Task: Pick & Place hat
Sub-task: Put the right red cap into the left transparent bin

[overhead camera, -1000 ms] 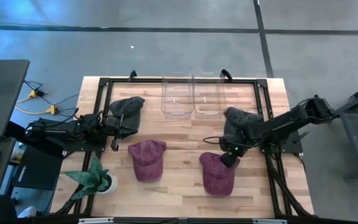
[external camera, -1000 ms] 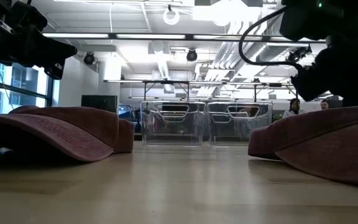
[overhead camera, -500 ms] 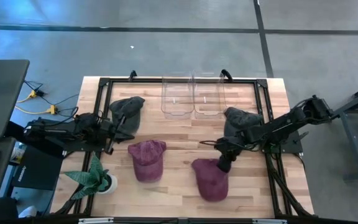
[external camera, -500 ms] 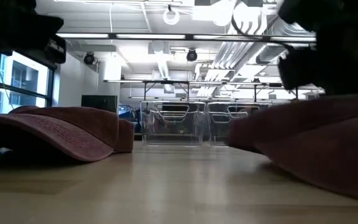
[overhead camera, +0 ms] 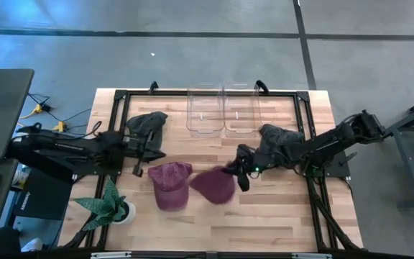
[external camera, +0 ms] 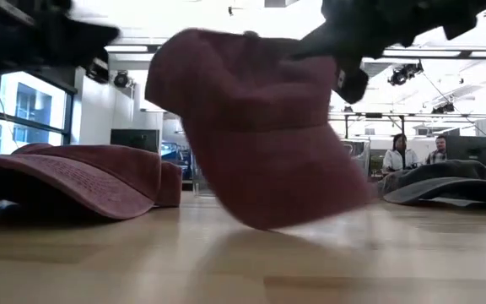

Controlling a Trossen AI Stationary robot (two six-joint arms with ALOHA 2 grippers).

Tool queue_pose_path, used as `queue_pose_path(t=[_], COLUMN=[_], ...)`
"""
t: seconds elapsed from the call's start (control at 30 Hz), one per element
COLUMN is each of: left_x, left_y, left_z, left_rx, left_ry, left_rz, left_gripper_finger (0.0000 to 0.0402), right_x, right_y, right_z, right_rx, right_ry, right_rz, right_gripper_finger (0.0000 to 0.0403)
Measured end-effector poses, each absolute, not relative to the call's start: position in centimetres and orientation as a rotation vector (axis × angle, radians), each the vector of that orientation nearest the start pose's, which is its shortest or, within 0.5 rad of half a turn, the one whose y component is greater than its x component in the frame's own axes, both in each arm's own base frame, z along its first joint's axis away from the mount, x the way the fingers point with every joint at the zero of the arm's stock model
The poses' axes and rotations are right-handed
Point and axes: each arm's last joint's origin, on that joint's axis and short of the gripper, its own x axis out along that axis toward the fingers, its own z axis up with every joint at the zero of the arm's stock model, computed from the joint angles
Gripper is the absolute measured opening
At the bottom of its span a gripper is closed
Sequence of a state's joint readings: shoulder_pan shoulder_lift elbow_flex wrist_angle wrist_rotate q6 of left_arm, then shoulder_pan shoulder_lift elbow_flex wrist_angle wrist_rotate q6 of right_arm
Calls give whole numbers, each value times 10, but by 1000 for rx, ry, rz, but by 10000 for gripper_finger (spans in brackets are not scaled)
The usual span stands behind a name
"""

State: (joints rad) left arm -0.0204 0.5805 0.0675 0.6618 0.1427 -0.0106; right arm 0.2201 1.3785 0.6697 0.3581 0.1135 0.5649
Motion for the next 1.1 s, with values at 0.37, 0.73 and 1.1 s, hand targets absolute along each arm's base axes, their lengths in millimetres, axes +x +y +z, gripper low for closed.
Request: queue_pose_path(t=[0.37,0.73,1.1], left_x=[233,326,359], left_y=[-8,-9,-39], left_z=[249,275,253], left_rx=[80,15,0], left_ry=[-25,325,293], left_rz=[-118,-114,-569], left_gripper_finger=[74,272,211], right_x=[281,257,224], right_y=[42,60,87], right_z=[220,253,267], right_rx=[501,378,327], right_ry=[336,233,243], right_rz=[-7,61,-3], right_gripper_finger=[9,5,6])
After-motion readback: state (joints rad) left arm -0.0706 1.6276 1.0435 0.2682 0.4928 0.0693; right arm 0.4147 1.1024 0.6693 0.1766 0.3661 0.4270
